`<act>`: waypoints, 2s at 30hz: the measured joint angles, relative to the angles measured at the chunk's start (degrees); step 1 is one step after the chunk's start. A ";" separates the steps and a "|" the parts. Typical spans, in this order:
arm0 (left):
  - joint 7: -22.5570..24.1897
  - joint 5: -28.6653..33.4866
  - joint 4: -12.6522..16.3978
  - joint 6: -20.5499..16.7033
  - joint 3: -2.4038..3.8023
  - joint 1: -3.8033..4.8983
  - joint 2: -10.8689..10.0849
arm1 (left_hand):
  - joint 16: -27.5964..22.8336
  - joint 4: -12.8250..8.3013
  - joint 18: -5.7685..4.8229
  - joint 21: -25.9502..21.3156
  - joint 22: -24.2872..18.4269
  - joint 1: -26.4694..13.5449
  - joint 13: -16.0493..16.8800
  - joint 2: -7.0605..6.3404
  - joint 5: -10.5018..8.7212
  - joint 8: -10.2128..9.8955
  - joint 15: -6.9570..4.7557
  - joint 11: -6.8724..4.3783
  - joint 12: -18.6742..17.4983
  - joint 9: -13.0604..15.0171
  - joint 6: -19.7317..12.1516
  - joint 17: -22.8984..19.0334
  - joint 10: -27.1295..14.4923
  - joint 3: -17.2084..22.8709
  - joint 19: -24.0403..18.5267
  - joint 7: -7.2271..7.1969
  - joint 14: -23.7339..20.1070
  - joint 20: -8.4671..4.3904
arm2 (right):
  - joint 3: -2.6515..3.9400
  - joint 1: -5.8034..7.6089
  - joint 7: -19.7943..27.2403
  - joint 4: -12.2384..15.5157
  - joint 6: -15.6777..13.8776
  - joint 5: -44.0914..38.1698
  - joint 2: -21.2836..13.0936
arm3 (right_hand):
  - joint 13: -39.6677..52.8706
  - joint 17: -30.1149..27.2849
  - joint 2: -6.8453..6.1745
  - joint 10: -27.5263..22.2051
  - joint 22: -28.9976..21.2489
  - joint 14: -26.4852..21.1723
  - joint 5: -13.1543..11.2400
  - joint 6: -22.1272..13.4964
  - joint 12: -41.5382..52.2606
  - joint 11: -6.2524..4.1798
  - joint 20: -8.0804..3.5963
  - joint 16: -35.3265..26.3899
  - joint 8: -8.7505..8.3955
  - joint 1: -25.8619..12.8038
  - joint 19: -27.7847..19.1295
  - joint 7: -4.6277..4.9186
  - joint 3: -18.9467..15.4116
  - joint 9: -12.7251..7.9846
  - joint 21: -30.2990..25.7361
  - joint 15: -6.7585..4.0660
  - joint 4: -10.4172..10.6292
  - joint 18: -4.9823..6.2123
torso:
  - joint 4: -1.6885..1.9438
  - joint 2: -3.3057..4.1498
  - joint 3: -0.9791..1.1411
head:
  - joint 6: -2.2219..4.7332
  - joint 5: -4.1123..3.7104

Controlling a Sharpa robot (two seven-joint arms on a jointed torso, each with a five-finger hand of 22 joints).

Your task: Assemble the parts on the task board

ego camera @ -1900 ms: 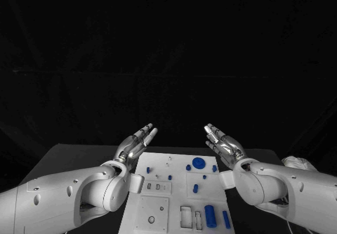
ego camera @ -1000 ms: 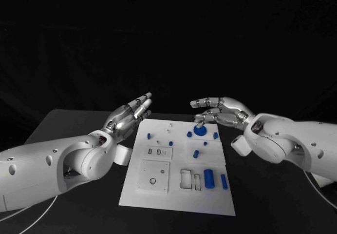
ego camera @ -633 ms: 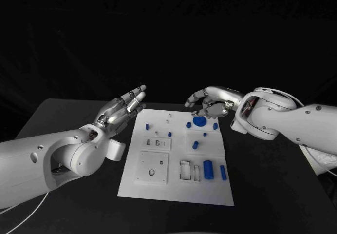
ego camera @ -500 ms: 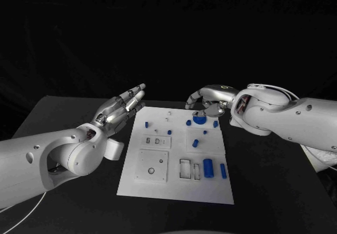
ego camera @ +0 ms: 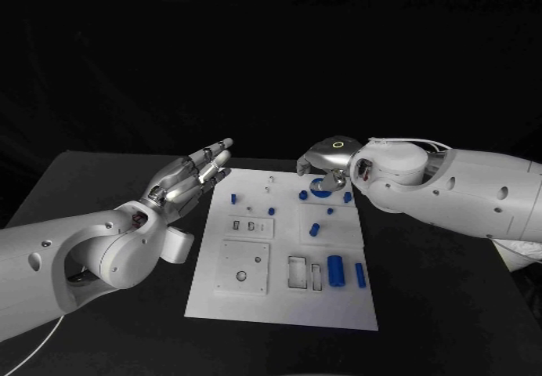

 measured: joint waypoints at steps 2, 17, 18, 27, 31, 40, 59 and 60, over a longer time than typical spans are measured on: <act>-0.09 -0.18 0.01 0.08 0.00 0.01 -0.02 | 0.00 0.00 0.00 0.00 0.00 0.00 0.00 0.00 0.18 0.00 0.00 0.00 0.00 0.00 0.32 0.00 0.00 0.00 0.00 -0.08 0.00 0.00 | -0.01 -0.44 -0.26 -0.81 0.00 -0.71 0.56 | 0.82 0.51 -0.39 0.33 0.43 0.51 -0.34 0.11 0.95 -0.33 0.21 0.24 -0.01 -0.72 0.40 0.11 0.16 0.42 0.20 -0.10 0.31 0.00 | -0.01 0.07 0.03 | 0.05 0.12; -0.58 -1.13 -0.09 0.81 0.03 0.04 -0.12 | 0.00 0.02 0.00 0.00 0.01 1.10 -0.01 -0.21 1.12 0.43 0.00 0.41 0.00 0.06 1.04 0.01 0.00 0.31 0.00 0.22 0.00 0.00 | -0.02 -3.34 -0.30 -5.01 -0.37 -2.08 2.82 | 5.34 1.36 -1.44 0.47 0.46 0.92 -2.43 0.49 4.32 -0.08 0.02 0.65 -0.95 -2.63 1.01 0.49 0.10 2.45 0.83 -0.10 2.20 -0.86 | 0.07 -0.30 0.04 | 1.29 0.55; -0.61 -1.17 -0.10 0.84 0.03 0.04 -0.12 | 0.00 0.02 0.00 0.00 0.00 1.10 -0.01 -0.21 1.36 0.43 0.00 0.41 0.00 0.06 1.24 0.01 0.00 0.31 0.00 0.42 0.00 0.00 | -0.02 -3.40 -0.27 -5.14 -0.37 -2.03 2.88 | 5.49 1.33 -1.44 0.12 0.46 0.92 -2.43 0.49 4.33 -0.03 0.02 0.65 -0.96 -2.63 1.01 0.48 0.14 2.56 0.83 -0.10 2.24 -0.86 | 0.10 -0.34 0.04 | 1.29 0.55; -0.76 -1.44 -0.47 1.28 0.02 0.05 -0.10 | 0.00 -0.14 0.00 0.00 -0.04 2.23 -0.01 -0.28 2.18 0.67 0.00 0.84 0.00 0.17 2.17 0.01 -0.01 0.49 0.21 0.53 0.00 0.21 | 0.01 -4.76 0.32 -6.53 -0.49 -1.43 4.01 | 7.63 0.54 -2.45 -1.39 0.45 0.90 8.82 0.87 4.55 0.07 0.07 0.65 -2.16 -2.66 0.96 0.11 3.22 4.34 0.77 -0.08 2.50 -0.86 | 0.16 -0.60 0.07 | 1.25 0.48; -0.79 -1.49 -0.68 1.44 0.02 0.05 -0.04 | 0.00 -0.16 -0.01 0.00 -0.04 2.23 0.00 -0.28 2.49 0.67 0.00 0.94 0.00 0.17 2.37 0.01 -0.12 0.80 0.06 0.72 0.00 0.35 | 0.01 -5.57 0.63 -7.67 -0.78 -1.17 4.55 | 7.88 -0.06 -2.73 -1.90 0.45 0.59 10.68 1.04 4.55 0.17 0.34 0.65 -2.50 -2.85 0.68 -0.07 4.02 4.65 0.43 0.23 2.45 -0.86 | 0.16 -0.64 0.08 | 1.29 0.48; -0.99 -1.59 -1.00 1.86 0.00 0.05 0.12 | 0.00 -0.16 -0.01 0.00 -0.04 2.69 0.02 -0.30 2.84 0.89 0.21 1.24 0.00 0.21 2.78 0.02 -0.01 0.80 0.00 1.14 0.21 0.41 | 0.01 -6.63 1.51 -9.29 -1.95 -0.35 5.29 | 8.35 -0.49 -2.96 -2.10 0.44 0.39 9.42 1.04 4.31 0.38 0.54 0.30 -3.17 -3.07 0.48 -0.07 4.89 4.97 0.20 0.43 2.69 -0.86 | 0.16 -0.73 0.11 | 0.98 0.70; -1.76 -2.14 -1.66 2.57 -0.03 0.04 0.49 | 0.00 -0.31 0.00 0.00 -0.02 3.58 0.04 -0.29 3.51 1.33 0.36 1.64 0.00 0.31 3.39 0.02 0.00 1.26 0.21 1.35 0.05 0.62 | 0.05 -7.08 3.67 -11.46 -4.59 1.12 6.41 | 9.27 -0.54 -2.22 2.54 0.43 -0.01 8.21 6.31 4.49 -0.62 0.20 0.30 -0.95 -2.33 0.82 -1.19 6.87 8.22 0.20 -0.02 2.76 -0.86 | 0.20 -0.91 0.08 | 0.29 0.61; -1.80 -2.17 -1.68 2.59 -0.03 0.04 0.51 | 0.00 -0.31 0.00 0.00 -0.02 3.58 0.04 -0.29 3.60 1.33 0.36 1.67 0.00 0.31 3.54 0.02 0.03 1.26 0.20 1.50 0.06 0.62 | 0.05 -7.11 3.81 -11.55 -4.80 1.18 6.48 | 9.31 -0.45 -1.97 3.14 0.43 0.20 8.21 6.74 4.59 -0.74 0.02 0.30 -0.63 -2.08 1.00 -1.25 6.87 8.59 0.20 -0.23 2.76 -0.86 | 0.20 -0.91 0.09 | 0.24 0.66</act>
